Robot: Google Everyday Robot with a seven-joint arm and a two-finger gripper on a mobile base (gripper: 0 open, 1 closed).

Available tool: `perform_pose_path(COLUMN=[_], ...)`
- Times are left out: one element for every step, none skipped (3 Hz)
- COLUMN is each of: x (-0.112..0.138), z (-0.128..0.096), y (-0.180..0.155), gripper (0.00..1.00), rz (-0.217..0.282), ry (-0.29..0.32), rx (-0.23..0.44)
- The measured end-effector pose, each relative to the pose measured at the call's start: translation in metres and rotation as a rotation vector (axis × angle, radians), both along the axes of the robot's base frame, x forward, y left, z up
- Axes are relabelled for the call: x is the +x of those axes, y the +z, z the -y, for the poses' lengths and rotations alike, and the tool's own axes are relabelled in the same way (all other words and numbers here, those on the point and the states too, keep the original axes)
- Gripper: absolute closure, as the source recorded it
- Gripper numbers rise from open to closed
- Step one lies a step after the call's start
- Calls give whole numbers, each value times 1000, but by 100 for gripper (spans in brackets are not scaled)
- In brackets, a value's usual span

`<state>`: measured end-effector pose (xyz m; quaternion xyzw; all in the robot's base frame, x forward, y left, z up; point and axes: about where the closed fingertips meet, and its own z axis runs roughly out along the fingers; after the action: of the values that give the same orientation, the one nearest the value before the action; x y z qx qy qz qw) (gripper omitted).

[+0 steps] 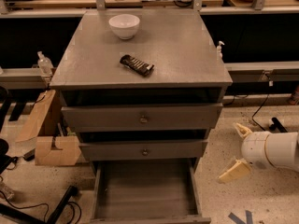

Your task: Close bottom drawer

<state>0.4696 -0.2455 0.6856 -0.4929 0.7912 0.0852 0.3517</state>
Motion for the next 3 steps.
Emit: perform_pose_path(x=[1, 3, -2], z=[-3, -4, -5], y=[-36, -93, -161], gripper=[0, 0, 0], rz=[-5, 23, 67], ry=[7, 30, 106], rx=[49, 128, 146])
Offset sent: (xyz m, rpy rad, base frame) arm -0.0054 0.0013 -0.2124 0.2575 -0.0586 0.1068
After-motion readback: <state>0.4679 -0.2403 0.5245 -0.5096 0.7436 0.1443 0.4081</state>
